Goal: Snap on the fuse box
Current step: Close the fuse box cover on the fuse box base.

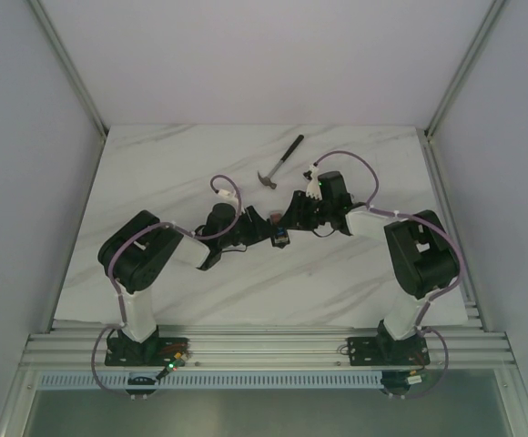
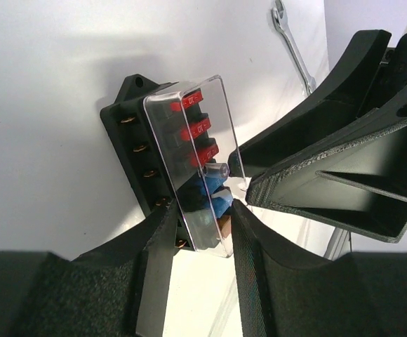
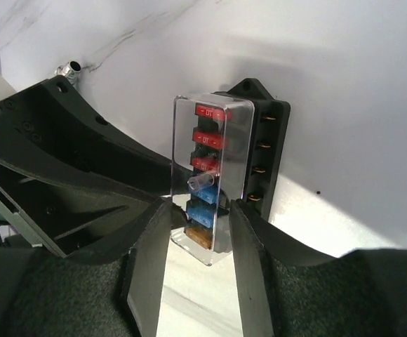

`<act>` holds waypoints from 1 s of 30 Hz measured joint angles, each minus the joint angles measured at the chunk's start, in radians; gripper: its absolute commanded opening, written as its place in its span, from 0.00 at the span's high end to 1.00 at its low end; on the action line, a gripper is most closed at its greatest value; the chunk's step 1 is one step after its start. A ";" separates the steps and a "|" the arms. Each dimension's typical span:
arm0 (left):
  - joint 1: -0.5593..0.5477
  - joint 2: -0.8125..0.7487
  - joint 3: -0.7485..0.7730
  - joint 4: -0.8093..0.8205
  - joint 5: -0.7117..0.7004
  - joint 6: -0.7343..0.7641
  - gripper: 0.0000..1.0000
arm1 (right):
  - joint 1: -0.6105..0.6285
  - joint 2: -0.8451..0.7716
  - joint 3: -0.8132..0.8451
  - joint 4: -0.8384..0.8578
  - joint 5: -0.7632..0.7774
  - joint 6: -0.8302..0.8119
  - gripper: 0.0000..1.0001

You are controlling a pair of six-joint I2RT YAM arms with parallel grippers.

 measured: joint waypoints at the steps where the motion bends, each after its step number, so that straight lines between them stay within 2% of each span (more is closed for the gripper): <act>1: -0.002 0.000 0.000 -0.003 -0.004 0.000 0.53 | 0.000 0.000 0.000 -0.003 0.002 -0.003 0.59; 5: -0.010 -0.008 0.006 -0.032 -0.024 0.005 0.53 | 0.001 0.018 0.000 -0.009 0.019 -0.015 0.67; 9: -0.016 -0.019 0.014 -0.068 -0.044 0.021 0.53 | -0.002 0.033 0.000 0.004 0.011 -0.016 0.68; 12: -0.014 -0.019 0.019 -0.077 -0.047 0.024 0.59 | -0.005 0.048 0.005 0.016 0.002 -0.018 0.71; 15: -0.011 -0.019 0.021 -0.077 -0.050 0.022 0.60 | -0.011 0.070 0.029 0.014 -0.008 -0.019 0.71; 21: -0.025 -0.024 0.015 -0.071 -0.053 0.019 0.50 | -0.011 0.070 0.046 0.003 0.003 -0.050 0.64; 30: -0.172 -0.143 0.003 -0.158 -0.030 0.080 0.31 | 0.010 -0.017 0.047 -0.138 0.120 -0.124 0.46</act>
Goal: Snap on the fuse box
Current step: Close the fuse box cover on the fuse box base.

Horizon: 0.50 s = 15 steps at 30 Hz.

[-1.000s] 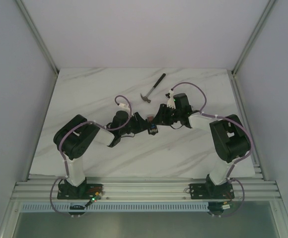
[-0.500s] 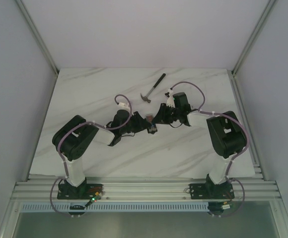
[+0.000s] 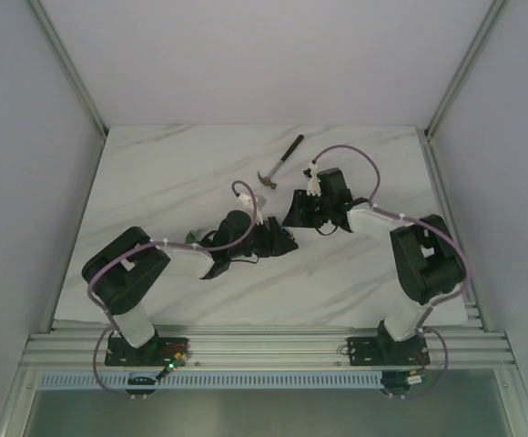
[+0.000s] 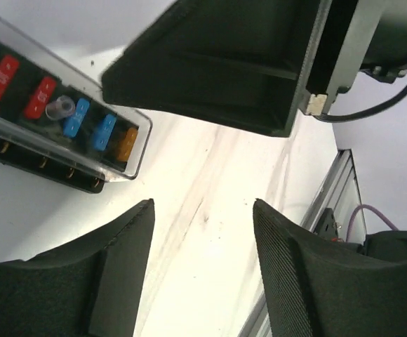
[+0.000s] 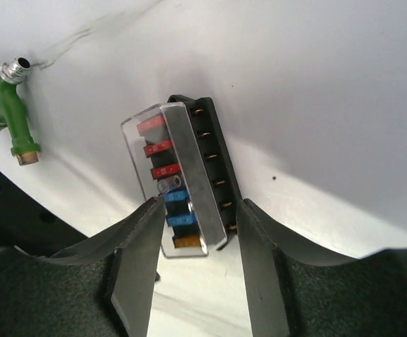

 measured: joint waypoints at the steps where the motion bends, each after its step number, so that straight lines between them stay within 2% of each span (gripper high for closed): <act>1: -0.002 -0.023 0.000 -0.016 -0.004 0.012 0.29 | 0.000 -0.024 -0.002 -0.014 0.017 -0.005 0.45; 8: 0.041 -0.148 0.031 -0.197 -0.109 0.155 0.28 | -0.003 -0.214 -0.068 -0.025 0.087 -0.009 0.44; 15: 0.175 -0.073 0.129 -0.278 -0.129 0.277 0.34 | -0.003 -0.230 -0.177 0.004 0.077 0.042 0.45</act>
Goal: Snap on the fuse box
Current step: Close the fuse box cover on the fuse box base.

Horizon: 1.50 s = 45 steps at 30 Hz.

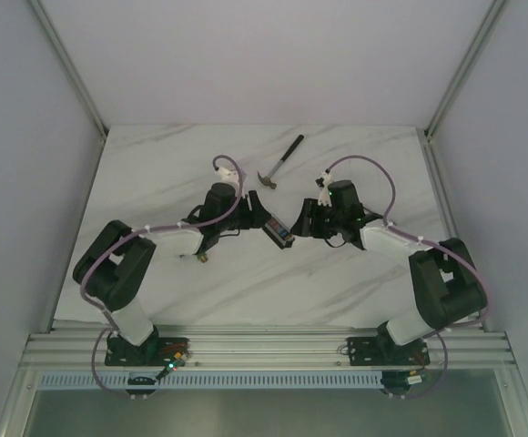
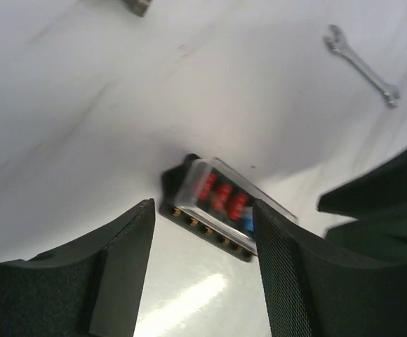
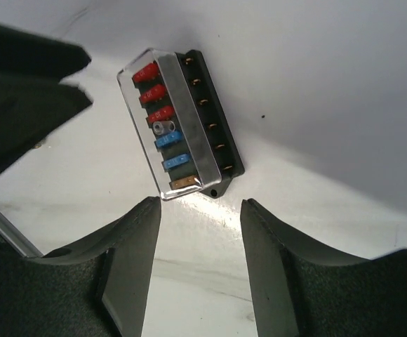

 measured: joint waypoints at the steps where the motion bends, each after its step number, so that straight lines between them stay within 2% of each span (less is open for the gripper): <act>1: 0.016 0.025 0.015 -0.004 0.006 0.009 0.35 | 0.000 0.004 -0.008 0.007 -0.006 0.007 0.45; 5: 0.048 0.109 0.053 -0.016 0.041 0.031 0.38 | 0.000 0.020 -0.016 0.036 -0.030 0.029 0.46; 8: 0.051 0.147 0.073 -0.018 0.078 0.035 0.46 | 0.000 0.041 -0.016 0.061 -0.046 0.040 0.47; 17: 0.058 0.179 0.095 0.018 0.156 0.020 0.61 | 0.000 0.109 -0.016 0.080 -0.081 0.048 0.53; 30: 0.075 0.192 -0.081 0.329 0.164 -0.114 0.71 | 0.004 0.148 0.008 0.091 -0.104 0.050 0.55; 35: 0.069 0.182 -0.169 0.444 0.167 -0.182 0.71 | 0.011 0.153 0.040 0.052 -0.068 0.027 0.55; 40: 0.008 0.141 -0.241 0.359 0.181 -0.197 0.69 | 0.012 0.158 0.074 0.019 -0.024 -0.003 0.55; 45: -0.010 0.048 -0.270 0.243 0.184 -0.194 0.52 | 0.012 0.158 0.096 -0.014 0.002 -0.034 0.51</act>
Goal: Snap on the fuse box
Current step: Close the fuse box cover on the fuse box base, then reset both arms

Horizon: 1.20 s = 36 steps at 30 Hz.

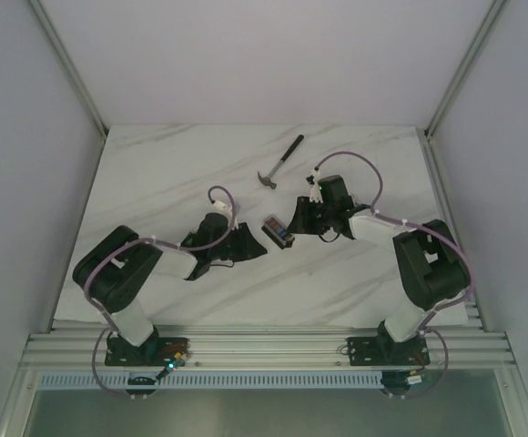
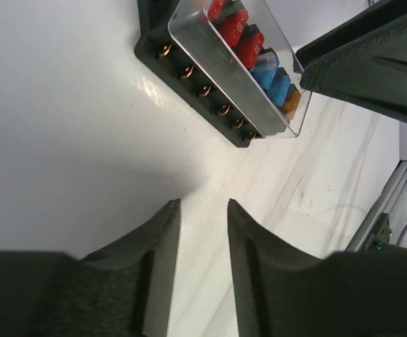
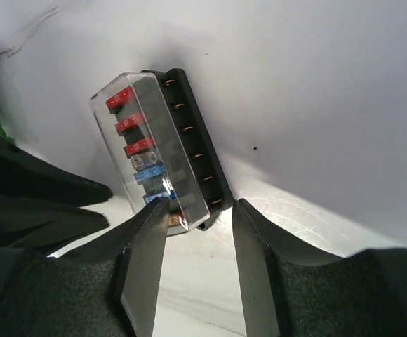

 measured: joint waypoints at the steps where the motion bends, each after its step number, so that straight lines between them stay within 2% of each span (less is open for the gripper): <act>1: 0.000 -0.022 -0.002 -0.027 -0.004 0.002 0.49 | 0.000 -0.002 0.002 -0.006 0.006 -0.006 0.50; 7: 0.008 -0.120 0.023 -0.176 -0.054 0.054 0.36 | 0.000 -0.048 0.003 -0.060 0.063 -0.051 0.44; 10: 0.027 -0.165 0.046 -0.234 -0.090 0.093 0.22 | 0.000 -0.085 0.000 -0.081 0.111 -0.069 0.31; 13: 0.054 -0.247 0.041 -0.284 -0.156 0.129 0.12 | -0.002 -0.161 -0.031 -0.087 0.211 -0.092 0.21; 18: 0.139 -0.420 0.021 -0.347 -0.296 0.206 0.03 | -0.036 -0.245 -0.065 -0.089 0.434 -0.134 0.02; 20: 0.184 -0.463 0.017 -0.357 -0.351 0.235 0.01 | -0.053 -0.257 -0.087 -0.066 0.528 -0.150 0.01; 25: 0.350 -0.531 -0.018 -0.372 -0.500 0.301 0.00 | -0.123 -0.295 -0.219 0.084 0.740 -0.183 0.01; 29: 0.471 -0.539 -0.069 -0.344 -0.617 0.359 0.00 | -0.197 -0.295 -0.330 0.277 0.849 -0.235 0.01; 33: 0.516 -0.547 -0.162 -0.241 -0.726 0.459 0.00 | -0.231 -0.268 -0.457 0.575 0.905 -0.323 0.00; 36: 0.524 -0.559 -0.254 -0.091 -0.782 0.563 0.00 | -0.261 -0.223 -0.548 0.770 0.906 -0.370 0.00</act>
